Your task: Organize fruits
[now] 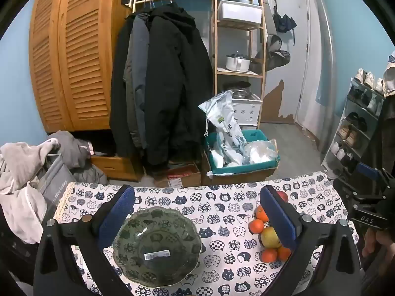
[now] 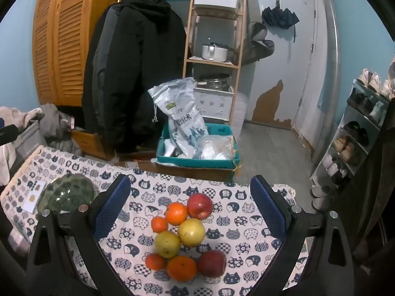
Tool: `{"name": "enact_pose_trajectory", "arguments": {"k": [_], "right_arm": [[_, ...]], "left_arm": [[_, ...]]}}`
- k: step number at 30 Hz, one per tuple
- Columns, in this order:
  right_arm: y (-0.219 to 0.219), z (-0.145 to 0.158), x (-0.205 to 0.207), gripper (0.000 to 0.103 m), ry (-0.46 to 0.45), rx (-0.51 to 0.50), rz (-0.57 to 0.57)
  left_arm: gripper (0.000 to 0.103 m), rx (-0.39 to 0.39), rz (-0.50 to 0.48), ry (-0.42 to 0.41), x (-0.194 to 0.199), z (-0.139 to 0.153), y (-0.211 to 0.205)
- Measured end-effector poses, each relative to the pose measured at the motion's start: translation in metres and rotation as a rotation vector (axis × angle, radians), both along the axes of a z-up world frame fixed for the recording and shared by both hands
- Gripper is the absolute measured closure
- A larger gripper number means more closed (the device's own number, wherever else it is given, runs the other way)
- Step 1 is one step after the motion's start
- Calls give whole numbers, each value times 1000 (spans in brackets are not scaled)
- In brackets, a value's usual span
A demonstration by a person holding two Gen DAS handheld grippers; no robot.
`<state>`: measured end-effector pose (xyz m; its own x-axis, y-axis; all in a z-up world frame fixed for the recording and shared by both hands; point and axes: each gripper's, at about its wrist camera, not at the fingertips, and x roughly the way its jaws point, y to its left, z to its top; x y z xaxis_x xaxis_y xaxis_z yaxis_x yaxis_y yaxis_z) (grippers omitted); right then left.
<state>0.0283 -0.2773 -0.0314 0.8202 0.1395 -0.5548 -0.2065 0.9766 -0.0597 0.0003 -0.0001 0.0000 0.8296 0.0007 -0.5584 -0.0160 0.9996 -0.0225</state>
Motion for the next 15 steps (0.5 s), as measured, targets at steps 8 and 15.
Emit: {"name": "enact_pose_trajectory", "arguments": {"k": [8,15], "right_arm": [[1,0,1,7,4,-4,0],[2,0,1,7,5,-7,1]], "left_arm": [[1,10,3,-3,0,0,0],[1,7,2,-1,0,0,0]]}}
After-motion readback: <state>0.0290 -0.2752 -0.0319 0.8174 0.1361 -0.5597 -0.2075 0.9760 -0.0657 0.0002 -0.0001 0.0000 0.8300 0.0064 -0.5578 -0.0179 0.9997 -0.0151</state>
